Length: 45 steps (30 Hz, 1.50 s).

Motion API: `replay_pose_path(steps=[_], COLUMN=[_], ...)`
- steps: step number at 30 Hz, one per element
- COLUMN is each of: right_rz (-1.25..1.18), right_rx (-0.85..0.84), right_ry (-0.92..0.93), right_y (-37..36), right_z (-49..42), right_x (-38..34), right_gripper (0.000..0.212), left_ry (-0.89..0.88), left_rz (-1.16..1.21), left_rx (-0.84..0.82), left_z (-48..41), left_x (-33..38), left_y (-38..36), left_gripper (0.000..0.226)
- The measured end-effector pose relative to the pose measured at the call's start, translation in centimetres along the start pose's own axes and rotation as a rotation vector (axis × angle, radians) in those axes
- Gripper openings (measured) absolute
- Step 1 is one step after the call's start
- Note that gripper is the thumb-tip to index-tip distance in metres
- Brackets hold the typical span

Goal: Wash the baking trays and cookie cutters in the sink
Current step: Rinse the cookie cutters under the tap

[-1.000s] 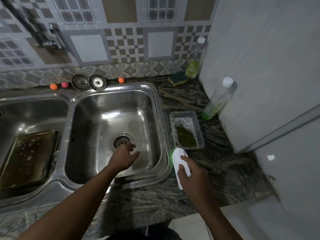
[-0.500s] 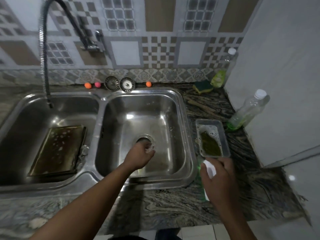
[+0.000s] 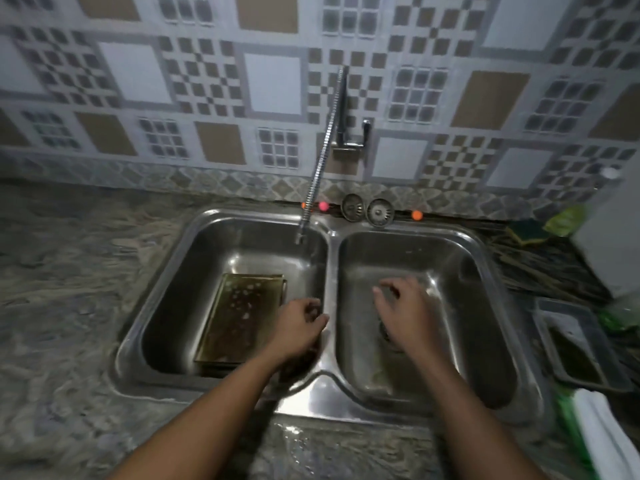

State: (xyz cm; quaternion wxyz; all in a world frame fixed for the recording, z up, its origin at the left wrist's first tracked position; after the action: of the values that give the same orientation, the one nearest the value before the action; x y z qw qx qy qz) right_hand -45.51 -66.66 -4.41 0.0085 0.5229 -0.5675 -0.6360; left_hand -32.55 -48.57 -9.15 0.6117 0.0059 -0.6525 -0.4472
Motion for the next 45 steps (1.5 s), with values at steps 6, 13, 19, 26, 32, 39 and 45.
replay_pose_path(steps=[6, 13, 19, 26, 32, 39, 45], right_rz=[-0.07, -0.019, 0.012, -0.032, 0.01, -0.309, -1.275], right_rx=[0.095, 0.108, 0.006, 0.051, 0.063, 0.056, -0.215], right_ry=[0.071, 0.03, -0.009, -0.002, 0.093, -0.147, -1.008], right_y=[-0.7, 2.3, 0.7, 0.4, 0.9, -3.9, -20.5], right_z=[-6.8, -19.6, -26.9, -30.9, -27.9, -16.4, -0.4], right_x=[-9.1, -14.1, -15.1, -14.1, -13.1, -8.9, -7.8], right_gripper=[0.017, 0.03, 0.041, 0.029, 0.026, 0.016, 0.03], left_ry=[-0.009, -0.052, -0.073, -0.03, 0.014, 0.083, 0.076], left_rz=[0.012, 0.127, 0.144, 0.221, 0.288, 0.362, 0.309], left_rx=[-0.036, -0.067, -0.179, -0.227, -0.228, -0.191, -0.037], left_z=[-2.2, -6.2, -8.5, -10.4, -10.8, -10.2, -9.7], left_x=[-2.0, 0.1, 0.7, 0.0, 0.4, 0.5, -0.4], left_y=[4.9, 6.1, 4.8, 3.0, 2.3, 3.4, 3.1], left_gripper=[0.036, 0.033, 0.011, 0.017, 0.009, 0.04, 0.025])
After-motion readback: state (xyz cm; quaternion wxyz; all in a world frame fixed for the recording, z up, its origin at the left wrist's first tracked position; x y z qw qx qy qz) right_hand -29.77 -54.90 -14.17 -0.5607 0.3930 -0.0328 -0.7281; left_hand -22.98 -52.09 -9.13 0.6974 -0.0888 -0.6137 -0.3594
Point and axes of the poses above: each hand's wrist, its own z-axis away from the middle knuckle, its own y-axis out of the back of the hand, x = y × z, the point moved 7 cm from there along -z, towards the middle knuckle, and after that the axes turned 2 degrees about z, right-handed, at the moved point
